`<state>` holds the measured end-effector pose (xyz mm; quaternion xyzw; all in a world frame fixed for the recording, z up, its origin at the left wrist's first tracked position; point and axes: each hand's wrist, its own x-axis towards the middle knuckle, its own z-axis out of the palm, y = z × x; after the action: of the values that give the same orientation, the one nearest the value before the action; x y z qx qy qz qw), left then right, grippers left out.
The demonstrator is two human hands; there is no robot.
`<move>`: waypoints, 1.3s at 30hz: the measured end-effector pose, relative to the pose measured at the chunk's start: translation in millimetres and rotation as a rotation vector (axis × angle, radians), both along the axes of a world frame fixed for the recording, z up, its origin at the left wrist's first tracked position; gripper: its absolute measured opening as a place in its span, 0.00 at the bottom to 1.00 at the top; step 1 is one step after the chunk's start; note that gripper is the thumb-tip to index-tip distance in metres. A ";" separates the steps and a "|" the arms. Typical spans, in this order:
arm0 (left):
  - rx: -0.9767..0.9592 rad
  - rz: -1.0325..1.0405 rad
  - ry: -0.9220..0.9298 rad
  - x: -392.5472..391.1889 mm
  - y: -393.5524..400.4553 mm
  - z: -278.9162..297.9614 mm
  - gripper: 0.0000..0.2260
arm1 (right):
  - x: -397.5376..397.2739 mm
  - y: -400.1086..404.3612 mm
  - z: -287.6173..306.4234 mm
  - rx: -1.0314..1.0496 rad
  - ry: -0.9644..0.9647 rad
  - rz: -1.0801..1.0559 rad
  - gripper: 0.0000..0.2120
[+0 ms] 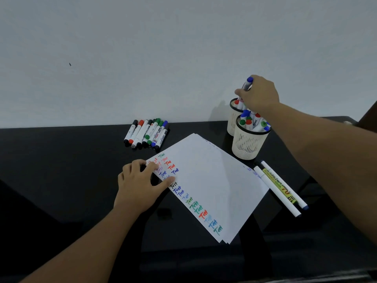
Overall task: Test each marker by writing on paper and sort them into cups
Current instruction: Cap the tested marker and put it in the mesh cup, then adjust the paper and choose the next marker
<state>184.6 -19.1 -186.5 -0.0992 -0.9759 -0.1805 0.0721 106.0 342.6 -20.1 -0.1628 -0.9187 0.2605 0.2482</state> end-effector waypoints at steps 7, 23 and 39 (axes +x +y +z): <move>-0.014 0.003 -0.004 -1.3 -0.5 0.2 0.33 | -12.9 5.3 9.9 -0.023 -0.181 0.020 0.14; -0.005 0.001 -0.023 0.9 0.2 2.3 0.31 | 24.7 -124.7 -49.0 0.370 -0.098 0.513 0.12; 0.022 -0.015 0.011 -2.1 -0.2 -2.3 0.29 | -10.3 -198.3 -118.9 0.857 -0.301 0.612 0.22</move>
<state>182.5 -19.2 -188.7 -0.1069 -0.9726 -0.1913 0.0772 95.7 144.2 -139.0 0.1922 -0.9733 -0.1030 0.0710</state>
